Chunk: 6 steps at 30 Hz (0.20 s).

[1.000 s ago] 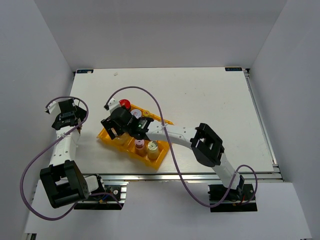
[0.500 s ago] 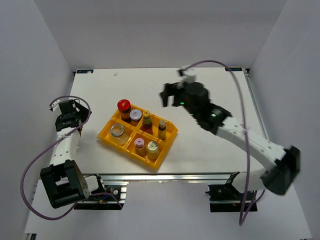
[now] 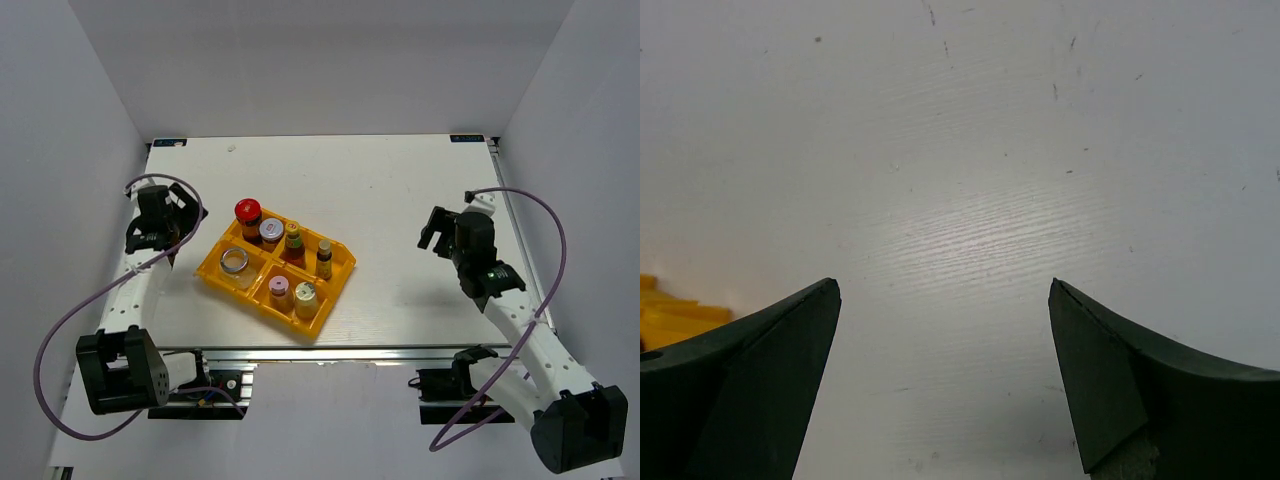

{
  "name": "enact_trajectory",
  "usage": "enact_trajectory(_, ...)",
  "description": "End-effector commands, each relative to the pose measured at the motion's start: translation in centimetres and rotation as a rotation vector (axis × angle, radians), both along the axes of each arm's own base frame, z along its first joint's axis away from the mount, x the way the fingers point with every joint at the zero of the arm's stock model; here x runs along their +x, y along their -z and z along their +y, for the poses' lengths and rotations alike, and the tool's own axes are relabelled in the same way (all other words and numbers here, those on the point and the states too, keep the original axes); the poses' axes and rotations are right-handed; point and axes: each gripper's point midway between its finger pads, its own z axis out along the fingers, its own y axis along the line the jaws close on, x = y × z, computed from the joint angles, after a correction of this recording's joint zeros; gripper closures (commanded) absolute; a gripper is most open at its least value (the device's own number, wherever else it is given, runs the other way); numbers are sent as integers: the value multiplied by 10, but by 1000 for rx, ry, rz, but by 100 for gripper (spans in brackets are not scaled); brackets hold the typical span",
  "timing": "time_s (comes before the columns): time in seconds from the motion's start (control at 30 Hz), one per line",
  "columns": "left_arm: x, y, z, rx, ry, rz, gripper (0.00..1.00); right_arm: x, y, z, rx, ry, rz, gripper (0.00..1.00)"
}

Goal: Organize the condiment bottles

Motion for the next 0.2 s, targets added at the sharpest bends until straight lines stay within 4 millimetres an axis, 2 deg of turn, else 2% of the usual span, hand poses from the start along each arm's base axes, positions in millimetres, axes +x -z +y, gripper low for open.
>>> enact_trajectory(0.0, 4, -29, 2, 37, -20, -48, 2, 1, -12, 6, 37, -24, -45, 11)
enact_trajectory(0.17, -6, -42, 0, 30, -30, -88, 2, -2, -13, 4, 41, -20, -101, 10)
